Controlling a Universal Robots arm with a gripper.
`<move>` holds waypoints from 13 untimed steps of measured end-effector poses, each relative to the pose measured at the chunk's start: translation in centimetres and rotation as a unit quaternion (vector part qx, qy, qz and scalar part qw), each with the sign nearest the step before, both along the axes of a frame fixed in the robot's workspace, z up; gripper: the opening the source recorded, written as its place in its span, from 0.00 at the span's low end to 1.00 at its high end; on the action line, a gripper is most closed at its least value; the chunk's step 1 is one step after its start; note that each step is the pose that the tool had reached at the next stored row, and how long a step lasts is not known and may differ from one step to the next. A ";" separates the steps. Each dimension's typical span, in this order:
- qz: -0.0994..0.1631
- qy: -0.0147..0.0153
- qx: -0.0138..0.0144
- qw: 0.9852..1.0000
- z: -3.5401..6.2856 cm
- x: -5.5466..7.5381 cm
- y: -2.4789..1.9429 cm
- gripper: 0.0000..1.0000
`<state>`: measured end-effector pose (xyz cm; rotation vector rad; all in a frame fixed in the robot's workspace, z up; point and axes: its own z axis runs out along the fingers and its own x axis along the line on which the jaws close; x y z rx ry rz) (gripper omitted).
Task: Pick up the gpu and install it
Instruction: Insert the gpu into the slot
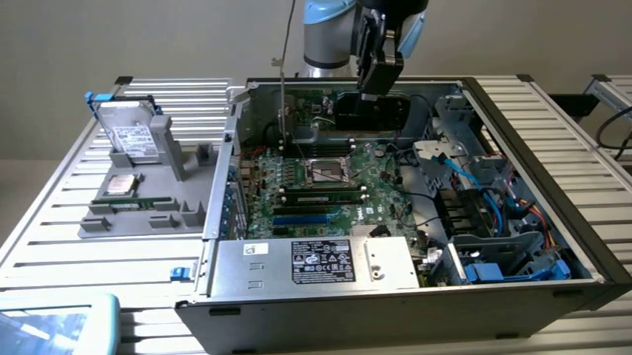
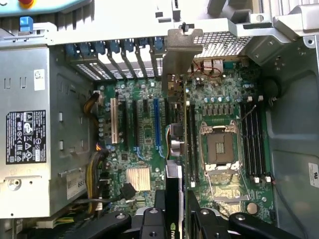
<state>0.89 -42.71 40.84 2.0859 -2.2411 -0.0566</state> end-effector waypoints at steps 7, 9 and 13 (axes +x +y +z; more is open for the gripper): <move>0.002 0.000 -0.002 1.000 -0.27 -0.1 0.00 0.27; 0.004 0.000 -0.004 1.000 -0.44 -0.2 0.00 0.27; 0.005 -0.005 -0.004 1.000 -0.85 -0.8 -0.02 0.27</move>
